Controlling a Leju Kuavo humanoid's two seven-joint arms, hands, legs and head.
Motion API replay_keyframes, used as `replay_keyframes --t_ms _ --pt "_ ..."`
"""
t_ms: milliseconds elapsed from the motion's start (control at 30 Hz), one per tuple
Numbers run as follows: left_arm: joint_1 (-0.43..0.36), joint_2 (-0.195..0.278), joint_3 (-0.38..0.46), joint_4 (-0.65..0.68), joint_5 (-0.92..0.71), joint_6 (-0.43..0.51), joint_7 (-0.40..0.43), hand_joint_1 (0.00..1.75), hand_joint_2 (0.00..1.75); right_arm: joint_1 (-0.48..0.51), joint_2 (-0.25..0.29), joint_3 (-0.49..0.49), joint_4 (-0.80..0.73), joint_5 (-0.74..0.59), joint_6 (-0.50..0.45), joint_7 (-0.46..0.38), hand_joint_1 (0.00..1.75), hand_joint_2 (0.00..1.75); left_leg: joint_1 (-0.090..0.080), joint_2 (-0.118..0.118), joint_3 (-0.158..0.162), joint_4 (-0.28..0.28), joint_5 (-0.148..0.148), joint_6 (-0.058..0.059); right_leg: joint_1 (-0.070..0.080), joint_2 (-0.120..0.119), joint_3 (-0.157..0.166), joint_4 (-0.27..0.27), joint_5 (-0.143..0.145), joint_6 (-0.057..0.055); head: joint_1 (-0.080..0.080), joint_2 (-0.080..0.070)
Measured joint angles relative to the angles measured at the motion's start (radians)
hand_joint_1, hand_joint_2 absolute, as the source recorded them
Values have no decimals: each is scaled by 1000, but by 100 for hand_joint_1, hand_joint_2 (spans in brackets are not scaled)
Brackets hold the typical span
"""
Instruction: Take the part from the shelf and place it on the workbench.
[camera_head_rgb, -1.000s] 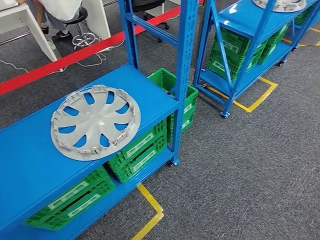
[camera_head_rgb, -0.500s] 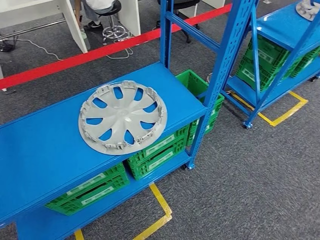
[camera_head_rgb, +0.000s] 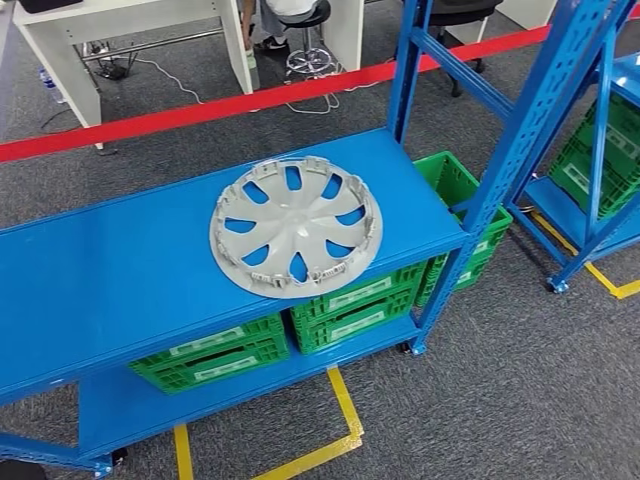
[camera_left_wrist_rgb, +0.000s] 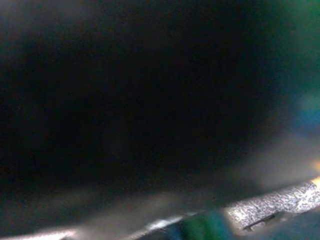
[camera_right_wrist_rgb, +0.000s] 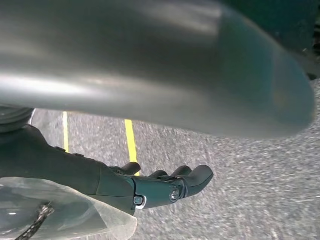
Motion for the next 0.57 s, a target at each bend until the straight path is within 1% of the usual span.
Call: replay_keyframes --t_ms 33,67,100,133,167,200,233,267,300,333,367,400,433,467,500,533,567 --pt "-1 -1 0 1 2 -1 -1 0 0 -2 0 3 2 0 0 -1 0 0 -5 16 18 -35 5 7 2 -10 4 0 -4 5 1 0" --pt "-1 -1 1 2 3 -1 -1 0 0 -5 0 5 3 -1 0 -2 0 0 -8 21 21 -46 1 12 4 -20 10 -1 -6 10 2 0" --pt "0 -2 1 4 4 -1 -2 0 0 -8 0 7 5 -1 1 -2 0 0 -9 7 19 -48 4 17 4 -30 16 -4 -7 16 3 0" --pt "1 -3 1 5 5 -2 -3 0 0 -12 0 9 6 -2 1 -3 0 0 -6 -4 19 -52 8 22 3 -33 19 -5 -9 21 3 0" --pt "3 -4 1 7 5 -3 -4 0 0 -15 0 10 8 -3 2 -4 0 0 -4 -15 19 -56 12 29 2 -17 19 4 -19 25 4 0" --pt "3 -6 1 10 6 -4 -6 0 0 -17 0 11 10 -5 3 -7 0 0 -1 -27 20 -61 17 34 0 10 6 31 -37 29 6 0" --pt "1 -8 1 13 6 -7 -9 0 0 -18 0 13 13 -8 5 -10 0 0 2 -39 20 -64 21 39 -2 44 -19 81 -66 32 8 0" --pt "-1 -10 2 16 6 -9 -11 0 0 -19 0 15 17 -12 7 -13 0 0 2 -52 18 -64 22 41 -2 73 -53 150 -99 33 10 0" --pt "-2 -13 2 20 6 -12 -13 0 0 -19 0 19 21 -15 9 -16 0 0 1 -66 17 -64 22 43 -3 88 -90 221 -125 34 11 0" --pt "-3 -15 2 23 6 -14 -15 0 0 -19 0 22 25 -19 11 -18 0 0 1 -80 18 -64 22 44 -3 93 -121 272 -136 36 11 0" --pt "-3 -17 2 27 6 -16 -16 0 0 -19 0 25 29 -21 13 -19 0 0 1 -96 19 -64 21 44 -3 96 -136 286 -124 36 11 0" --pt "-3 -20 2 31 6 -17 -16 0 0 -20 0 27 33 -24 14 -20 0 0 1 -111 21 -63 20 43 -4 98 -131 258 -92 37 11 0" --pt "-3 -21 2 34 6 -18 -17 0 0 -21 0 28 36 -26 14 -21 0 0 2 -126 24 -63 19 40 -7 108 -109 195 -48 38 11 0" --pt "-4 -23 2 37 6 -18 -17 0 0 -24 0 30 40 -27 15 -23 0 0 2 -140 26 -62 17 37 -11 132 -80 124 -10 38 12 0" --pt "-5 -24 2 40 6 -18 -18 0 0 -26 1 31 43 -30 15 -25 0 0 1 -154 26 -58 15 32 -15 156 -54 62 15 37 11 0" --pt "-6 -26 2 43 6 -18 -20 0 0 -27 1 33 46 -32 16 -28 0 0 1 -167 24 -56 14 27 -18 176 -37 24 26 36 11 0" --pt "-7 -26 2 45 6 -18 -21 0 0 -28 1 34 47 -33 16 -30 0 0 0 -173 22 -54 13 24 -19 190 -30 12 25 35 11 0"
